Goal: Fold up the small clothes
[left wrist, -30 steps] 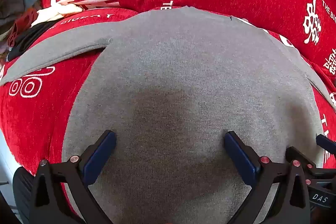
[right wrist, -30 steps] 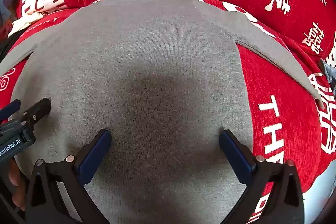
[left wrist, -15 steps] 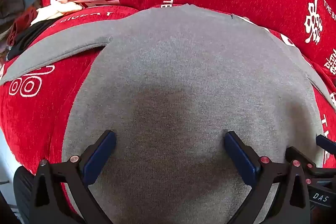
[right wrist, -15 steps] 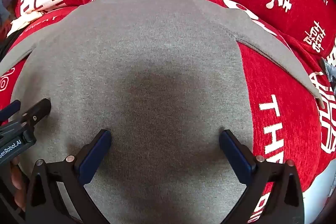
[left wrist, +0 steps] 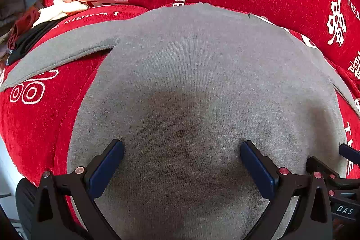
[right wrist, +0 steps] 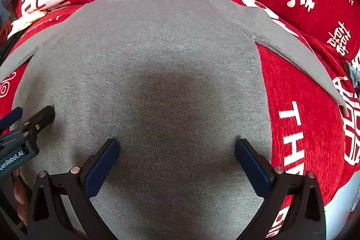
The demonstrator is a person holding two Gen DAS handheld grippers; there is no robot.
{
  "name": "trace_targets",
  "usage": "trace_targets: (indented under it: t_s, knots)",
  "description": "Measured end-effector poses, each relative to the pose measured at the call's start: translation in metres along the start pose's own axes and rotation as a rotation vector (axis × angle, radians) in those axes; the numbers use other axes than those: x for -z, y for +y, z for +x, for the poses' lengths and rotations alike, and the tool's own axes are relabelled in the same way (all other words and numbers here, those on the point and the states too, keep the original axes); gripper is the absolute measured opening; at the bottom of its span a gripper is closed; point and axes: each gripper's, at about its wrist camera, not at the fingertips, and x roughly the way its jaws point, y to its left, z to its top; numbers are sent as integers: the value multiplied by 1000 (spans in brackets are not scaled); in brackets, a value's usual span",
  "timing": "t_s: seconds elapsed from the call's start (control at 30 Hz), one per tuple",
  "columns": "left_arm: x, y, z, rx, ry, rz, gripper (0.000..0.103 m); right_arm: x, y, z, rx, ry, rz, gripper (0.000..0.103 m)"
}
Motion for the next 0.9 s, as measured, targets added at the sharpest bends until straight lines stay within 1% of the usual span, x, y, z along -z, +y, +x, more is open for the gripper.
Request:
trace_targets:
  t_s: [0.13, 0.33, 0.53, 0.9]
  knots:
    - [2, 0, 0, -3, -3, 1, 103, -1, 0, 1, -1, 5, 1, 103]
    - [2, -1, -2, -7, -17, 2, 103, 3, 1, -2, 1, -24, 8, 103]
    - [0, -1, -3, -6, -21, 3, 103, 5, 1, -2, 0, -35, 7, 103]
    - [0, -1, -4, -3, -29, 4, 103, 3, 1, -3, 4, -26, 12, 103]
